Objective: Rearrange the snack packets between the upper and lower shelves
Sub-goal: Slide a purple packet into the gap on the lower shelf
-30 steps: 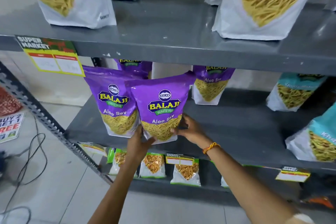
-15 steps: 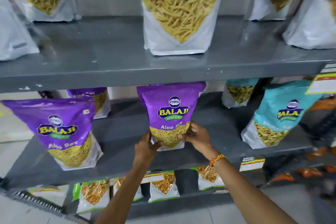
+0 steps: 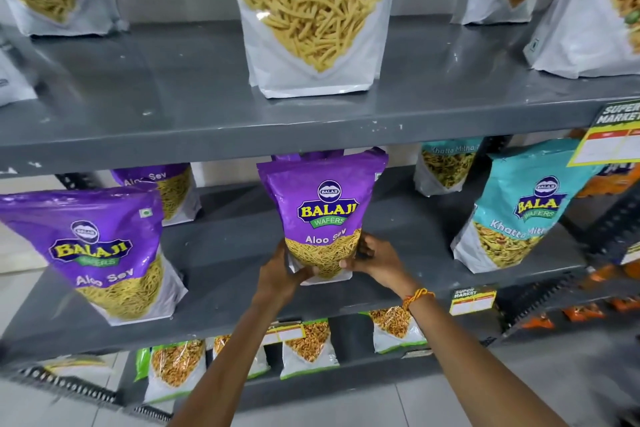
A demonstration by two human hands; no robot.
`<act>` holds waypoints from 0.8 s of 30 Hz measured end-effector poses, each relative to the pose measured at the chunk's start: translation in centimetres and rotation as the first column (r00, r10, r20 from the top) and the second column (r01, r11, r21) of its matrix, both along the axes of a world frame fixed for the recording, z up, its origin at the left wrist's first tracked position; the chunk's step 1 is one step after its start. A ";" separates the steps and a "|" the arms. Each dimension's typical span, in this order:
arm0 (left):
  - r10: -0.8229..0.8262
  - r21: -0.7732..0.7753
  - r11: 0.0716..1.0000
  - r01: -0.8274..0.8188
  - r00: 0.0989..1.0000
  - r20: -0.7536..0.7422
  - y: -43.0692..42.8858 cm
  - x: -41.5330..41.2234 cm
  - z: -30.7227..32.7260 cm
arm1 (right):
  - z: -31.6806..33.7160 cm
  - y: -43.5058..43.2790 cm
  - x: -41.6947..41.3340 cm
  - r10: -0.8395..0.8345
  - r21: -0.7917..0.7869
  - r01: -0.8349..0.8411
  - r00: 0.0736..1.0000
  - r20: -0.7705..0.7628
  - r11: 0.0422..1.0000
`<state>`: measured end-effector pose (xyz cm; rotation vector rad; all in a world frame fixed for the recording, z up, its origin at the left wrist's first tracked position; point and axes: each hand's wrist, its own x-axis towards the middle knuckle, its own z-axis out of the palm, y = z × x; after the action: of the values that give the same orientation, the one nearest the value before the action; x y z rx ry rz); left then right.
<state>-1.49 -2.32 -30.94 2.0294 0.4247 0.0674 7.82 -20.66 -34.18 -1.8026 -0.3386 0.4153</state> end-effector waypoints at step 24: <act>0.007 -0.024 1.000 -0.007 1.000 0.002 -0.8 -3.0 0.3 | 0.2 0.2 -4.2 -0.096 -0.121 0.105 0.992 0.079 0.987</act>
<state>-4.52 -3.11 -30.64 2.0042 0.4290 0.0683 3.57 -20.50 -33.97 -1.9522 -0.2761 0.3057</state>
